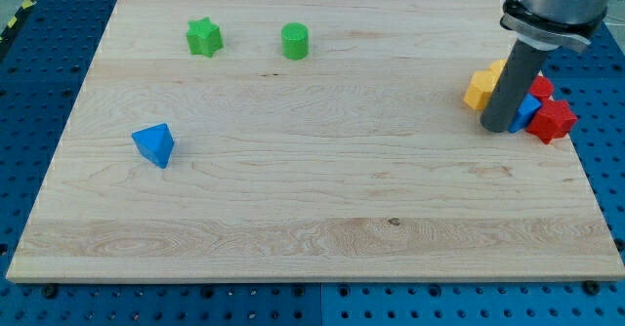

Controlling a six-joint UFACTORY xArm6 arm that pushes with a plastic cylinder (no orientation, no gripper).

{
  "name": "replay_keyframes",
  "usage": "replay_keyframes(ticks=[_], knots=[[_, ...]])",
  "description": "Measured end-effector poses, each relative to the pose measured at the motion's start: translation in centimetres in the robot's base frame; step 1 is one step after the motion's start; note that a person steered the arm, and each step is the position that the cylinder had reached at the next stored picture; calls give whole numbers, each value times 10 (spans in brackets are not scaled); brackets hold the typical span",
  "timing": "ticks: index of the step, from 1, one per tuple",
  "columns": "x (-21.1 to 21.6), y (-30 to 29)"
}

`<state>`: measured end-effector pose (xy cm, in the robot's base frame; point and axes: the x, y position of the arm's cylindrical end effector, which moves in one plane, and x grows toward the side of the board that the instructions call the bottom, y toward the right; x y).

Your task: Move the blue triangle to the center of the board

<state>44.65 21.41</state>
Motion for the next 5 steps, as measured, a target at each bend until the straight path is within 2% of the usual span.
replay_keyframes(ticks=[1, 2, 4, 5], knots=[[0, -2], [0, -57], [-46, -208], [-51, -285]])
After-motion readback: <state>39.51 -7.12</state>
